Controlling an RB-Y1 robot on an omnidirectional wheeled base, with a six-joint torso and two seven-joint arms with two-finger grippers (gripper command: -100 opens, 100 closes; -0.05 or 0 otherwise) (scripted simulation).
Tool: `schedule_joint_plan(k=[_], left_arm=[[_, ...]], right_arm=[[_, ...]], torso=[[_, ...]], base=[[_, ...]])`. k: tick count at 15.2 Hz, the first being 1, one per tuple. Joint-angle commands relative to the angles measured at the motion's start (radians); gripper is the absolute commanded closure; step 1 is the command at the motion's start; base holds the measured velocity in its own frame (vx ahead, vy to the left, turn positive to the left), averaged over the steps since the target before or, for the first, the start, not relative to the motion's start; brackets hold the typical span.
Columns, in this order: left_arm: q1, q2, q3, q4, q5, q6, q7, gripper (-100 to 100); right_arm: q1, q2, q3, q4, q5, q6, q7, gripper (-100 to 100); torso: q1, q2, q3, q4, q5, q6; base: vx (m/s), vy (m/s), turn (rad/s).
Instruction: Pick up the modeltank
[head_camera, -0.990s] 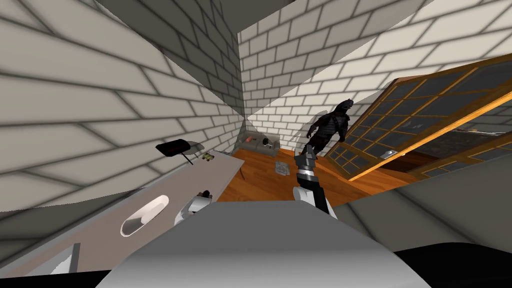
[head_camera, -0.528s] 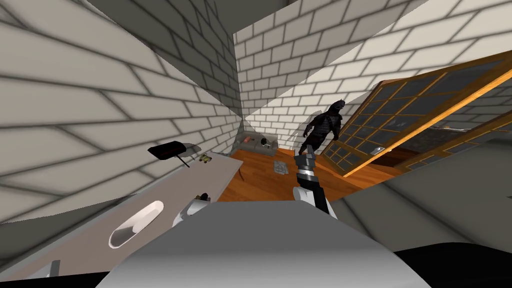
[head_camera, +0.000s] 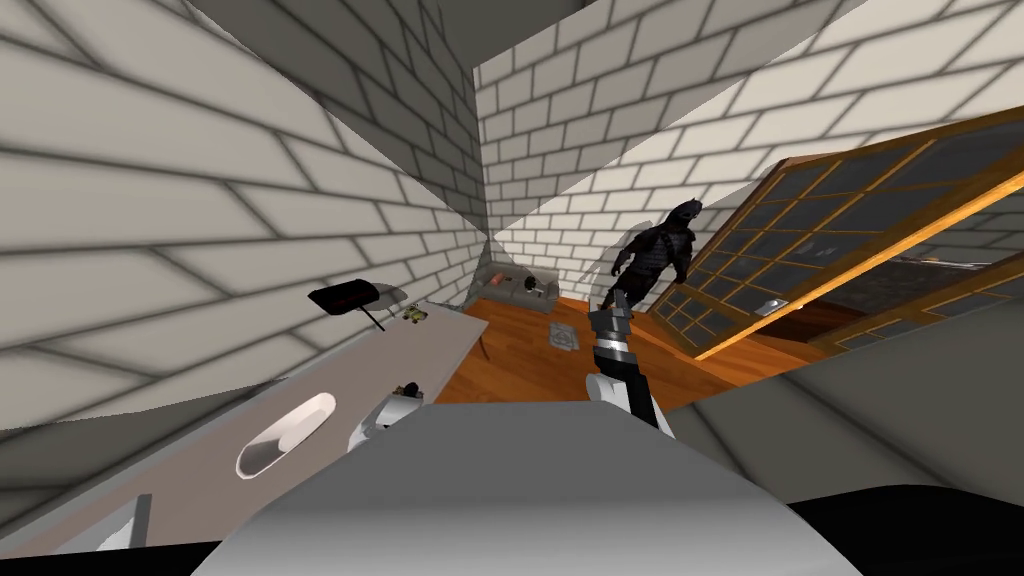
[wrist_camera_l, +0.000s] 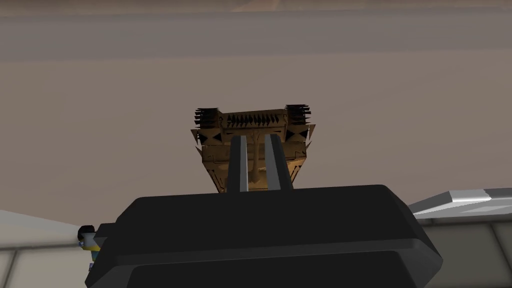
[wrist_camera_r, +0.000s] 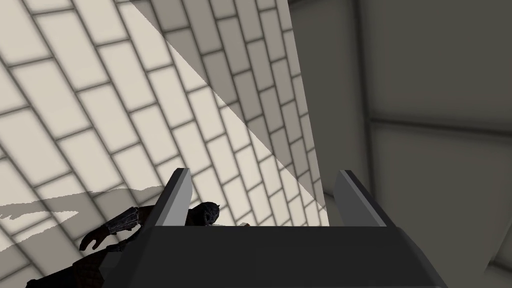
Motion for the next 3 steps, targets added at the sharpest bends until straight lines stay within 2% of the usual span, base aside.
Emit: schedule_joint_plan(k=[1, 2, 3], left_arm=[[0.008, 0.001, -0.004, -0.039, 0.001, 0.029, -0.006, 100], [0.011, 0.002, -0.006, -0.058, 0.001, 0.041, -0.009, 100], [0.009, 0.001, -0.004, -0.037, 0.000, 0.024, -0.005, 100]], right_arm=[[0.000, 0.000, 0.000, 0.000, 0.000, 0.000, 0.000, 0], [0.000, 0.000, 0.000, 0.000, 0.000, 0.000, 0.000, 0], [0.000, 0.000, 0.000, 0.000, 0.000, 0.000, 0.000, 0]], torso=[[0.000, 0.000, 0.000, 0.000, 0.000, 0.000], [0.000, 0.000, 0.000, 0.000, 0.000, 0.000], [0.000, 0.000, 0.000, 0.000, 0.000, 0.000]], base=[[-0.001, -0.013, 0.080], [-0.003, -0.011, 0.081], [-0.002, -0.008, 0.030]])
